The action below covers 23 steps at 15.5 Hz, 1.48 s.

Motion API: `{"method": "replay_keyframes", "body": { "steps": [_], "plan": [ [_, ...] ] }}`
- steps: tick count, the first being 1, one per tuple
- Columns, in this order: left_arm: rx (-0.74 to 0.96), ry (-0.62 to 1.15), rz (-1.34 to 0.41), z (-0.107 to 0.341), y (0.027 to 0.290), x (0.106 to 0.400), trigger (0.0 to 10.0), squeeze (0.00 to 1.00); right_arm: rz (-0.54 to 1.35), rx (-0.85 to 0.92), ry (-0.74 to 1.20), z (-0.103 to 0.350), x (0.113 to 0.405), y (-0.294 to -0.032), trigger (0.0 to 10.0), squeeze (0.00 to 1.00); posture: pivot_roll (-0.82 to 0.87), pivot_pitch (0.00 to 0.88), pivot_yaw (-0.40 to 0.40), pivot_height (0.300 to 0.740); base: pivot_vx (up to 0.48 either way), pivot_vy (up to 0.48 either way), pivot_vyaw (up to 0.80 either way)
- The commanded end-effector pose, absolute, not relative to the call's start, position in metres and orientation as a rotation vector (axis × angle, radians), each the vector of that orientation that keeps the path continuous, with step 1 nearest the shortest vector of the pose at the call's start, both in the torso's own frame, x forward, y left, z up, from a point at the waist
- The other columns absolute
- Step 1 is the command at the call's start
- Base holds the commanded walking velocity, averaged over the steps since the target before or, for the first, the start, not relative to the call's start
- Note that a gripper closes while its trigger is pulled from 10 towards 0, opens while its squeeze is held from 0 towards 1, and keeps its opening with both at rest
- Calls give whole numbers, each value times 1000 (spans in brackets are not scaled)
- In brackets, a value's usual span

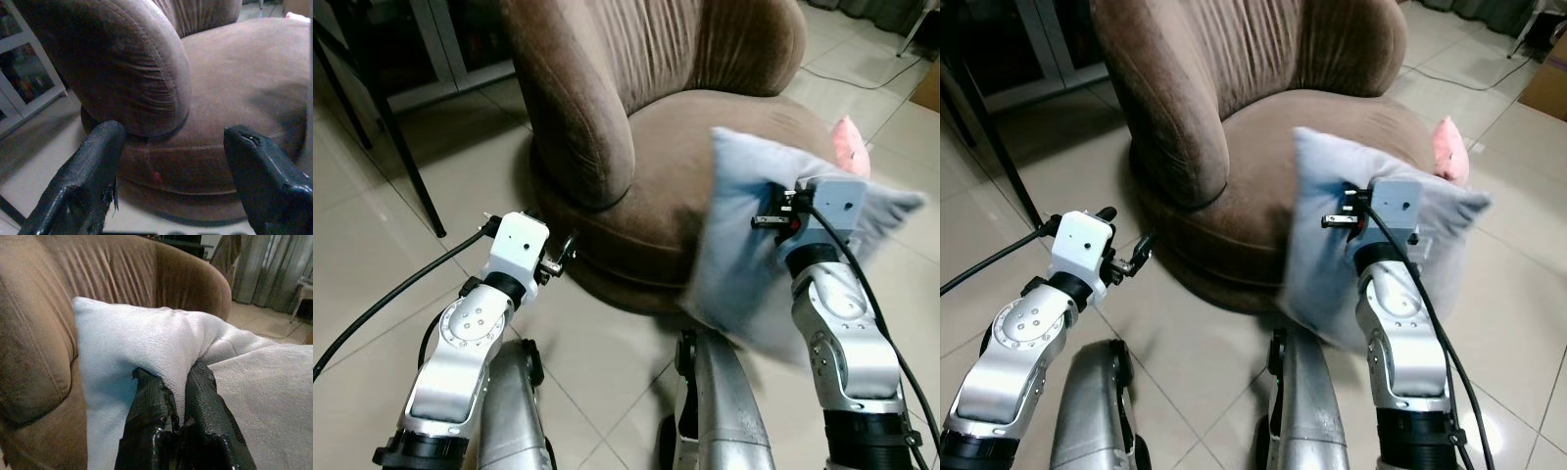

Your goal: Move the pillow to the sofa from floor

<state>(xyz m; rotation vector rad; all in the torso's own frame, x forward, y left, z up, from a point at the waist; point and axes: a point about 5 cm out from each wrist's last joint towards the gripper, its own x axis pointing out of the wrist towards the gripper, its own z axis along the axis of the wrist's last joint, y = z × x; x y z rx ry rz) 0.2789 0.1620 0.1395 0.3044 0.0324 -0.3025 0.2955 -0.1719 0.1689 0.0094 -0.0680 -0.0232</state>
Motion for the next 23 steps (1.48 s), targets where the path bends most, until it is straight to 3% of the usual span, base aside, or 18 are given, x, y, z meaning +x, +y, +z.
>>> {"method": "replay_keyframes", "body": {
  "steps": [1,7,17,23],
  "plan": [
    [317,39,-293,141,162,282,10000,0,-13,11,-146,189,297,-169,10000,0,-6,20,-68,524,0,0,0],
    [310,-12,-254,150,170,288,10000,0,-8,5,-204,219,304,-170,10000,0,-6,10,-64,599,0,0,0],
    [278,-27,-220,146,177,285,10000,0,-44,28,-73,183,304,-176,10000,0,10,0,-61,739,0,0,0],
    [214,-15,-175,140,181,285,10000,0,-70,-50,-74,176,306,-178,10000,0,16,0,-69,740,0,0,0]
  ]
}}
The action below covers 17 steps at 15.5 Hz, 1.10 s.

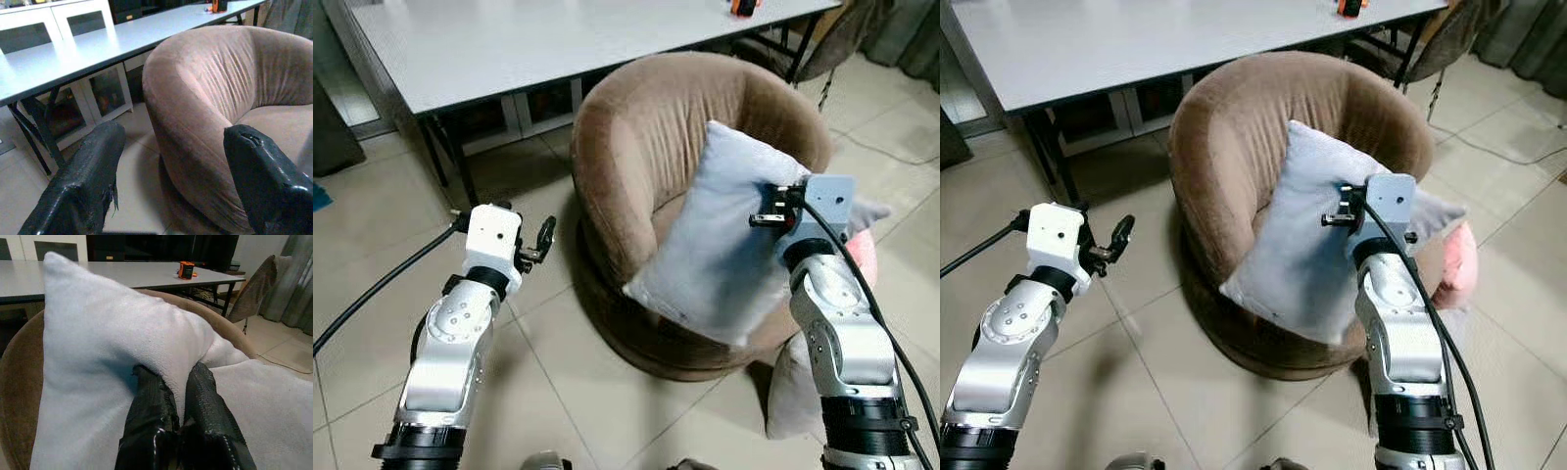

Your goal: Move the pillow to the sofa from floor

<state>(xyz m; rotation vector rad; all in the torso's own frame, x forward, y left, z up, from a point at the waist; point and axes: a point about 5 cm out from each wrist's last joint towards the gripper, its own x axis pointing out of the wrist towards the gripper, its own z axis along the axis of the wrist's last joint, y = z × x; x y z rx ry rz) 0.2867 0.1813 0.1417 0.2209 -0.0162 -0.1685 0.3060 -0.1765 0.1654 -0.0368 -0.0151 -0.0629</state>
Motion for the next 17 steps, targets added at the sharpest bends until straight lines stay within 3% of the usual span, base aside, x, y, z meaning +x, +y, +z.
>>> {"method": "replay_keyframes", "body": {
  "steps": [1,5,8,13,17],
  "plan": [
    [213,-17,-177,140,181,285,10000,0,-52,-32,-74,174,305,-176,10000,0,17,0,-70,740,0,0,0],
    [207,-26,-184,143,182,286,10000,0,-31,6,-40,167,307,-171,10000,0,21,0,-66,740,0,0,-580],
    [206,-30,-187,144,183,288,10000,0,-9,-59,-38,165,309,-167,10000,0,22,0,-63,740,0,0,0],
    [204,-33,-191,146,184,288,10000,0,31,-57,-39,166,311,-161,10000,0,26,0,-64,740,274,0,0],
    [207,-34,-201,147,183,288,10000,0,-4,-32,-54,166,311,-164,10000,0,25,0,-58,740,308,0,372]
  ]
}}
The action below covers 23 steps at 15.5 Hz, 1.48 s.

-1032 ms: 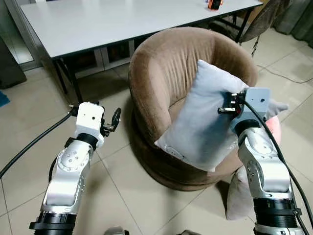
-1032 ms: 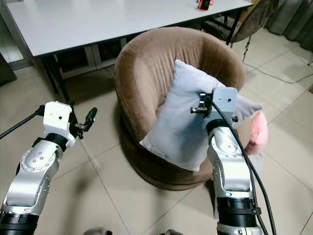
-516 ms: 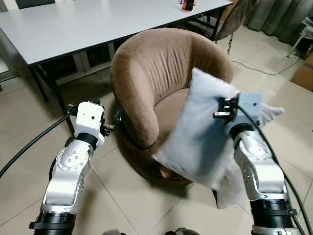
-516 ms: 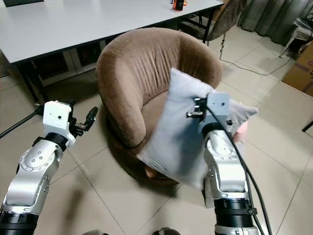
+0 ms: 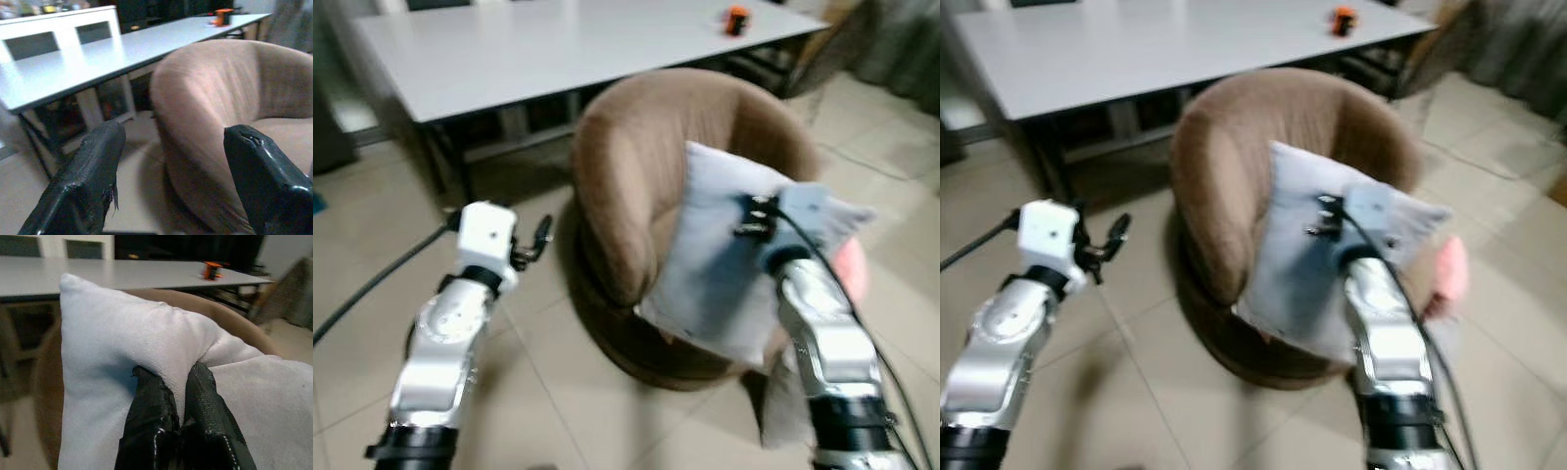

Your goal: Move the pillow to the sofa from floor

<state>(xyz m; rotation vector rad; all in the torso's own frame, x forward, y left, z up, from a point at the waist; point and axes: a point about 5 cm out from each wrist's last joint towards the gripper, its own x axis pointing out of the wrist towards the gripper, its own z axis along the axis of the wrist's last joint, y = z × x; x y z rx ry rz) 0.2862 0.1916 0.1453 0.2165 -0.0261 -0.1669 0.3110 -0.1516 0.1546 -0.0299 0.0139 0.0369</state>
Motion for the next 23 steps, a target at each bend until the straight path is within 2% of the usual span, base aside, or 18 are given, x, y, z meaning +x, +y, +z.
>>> {"method": "replay_keyframes", "body": {
  "steps": [1,10,23],
  "plan": [
    [208,-34,-202,147,183,288,10000,0,-2,-35,-54,167,311,-164,10000,0,25,0,-58,740,304,0,0],
    [216,-35,-225,147,181,291,10000,0,-51,-53,-74,171,313,-177,10000,0,24,0,-52,740,310,0,0],
    [226,-38,-218,150,187,296,10000,0,-57,-36,-58,165,311,-175,10000,0,25,0,-35,740,308,0,0]
  ]
}}
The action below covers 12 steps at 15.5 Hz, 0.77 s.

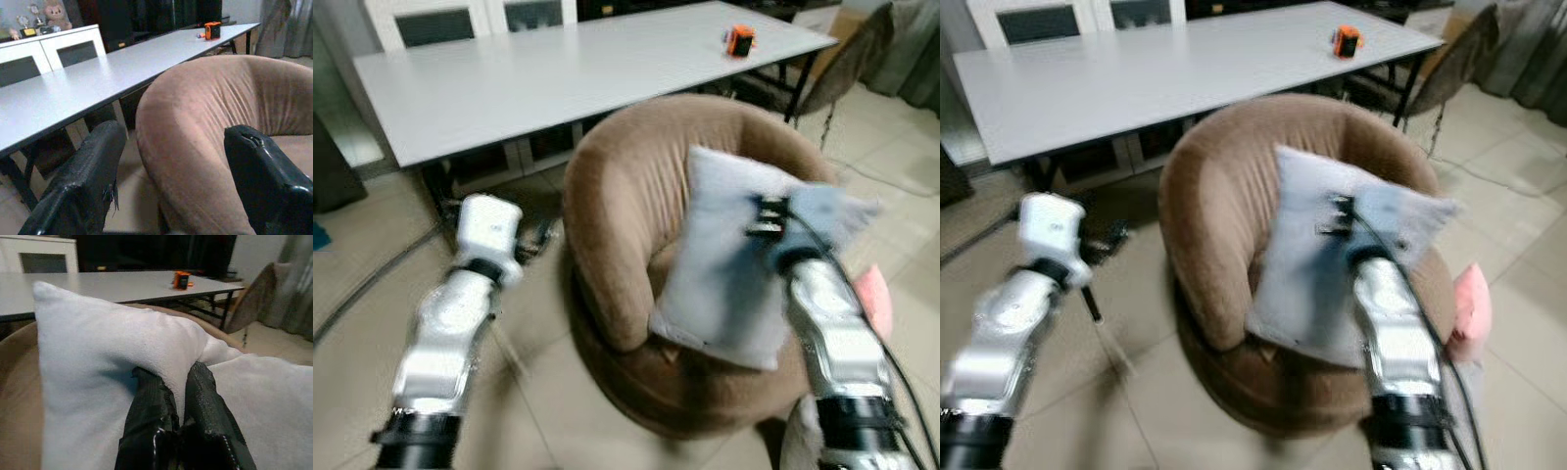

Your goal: Move the pillow to the sofa from floor

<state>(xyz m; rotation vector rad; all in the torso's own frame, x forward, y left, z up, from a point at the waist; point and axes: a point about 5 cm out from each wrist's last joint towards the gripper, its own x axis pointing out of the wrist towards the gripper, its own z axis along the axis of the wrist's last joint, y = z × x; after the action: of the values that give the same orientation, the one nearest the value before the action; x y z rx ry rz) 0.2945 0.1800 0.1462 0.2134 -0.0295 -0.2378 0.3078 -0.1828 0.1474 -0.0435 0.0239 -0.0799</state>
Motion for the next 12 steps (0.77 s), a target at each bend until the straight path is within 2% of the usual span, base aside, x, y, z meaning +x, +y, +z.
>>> {"method": "replay_keyframes", "body": {
  "steps": [1,12],
  "plan": [
    [225,-38,-221,149,186,296,10000,0,-60,-35,-58,165,311,-175,10000,0,24,0,-35,740,311,0,0],
    [218,-33,-215,146,186,292,10000,0,-52,-42,-46,164,314,-176,10000,0,30,0,-55,740,307,0,0]
  ]
}}
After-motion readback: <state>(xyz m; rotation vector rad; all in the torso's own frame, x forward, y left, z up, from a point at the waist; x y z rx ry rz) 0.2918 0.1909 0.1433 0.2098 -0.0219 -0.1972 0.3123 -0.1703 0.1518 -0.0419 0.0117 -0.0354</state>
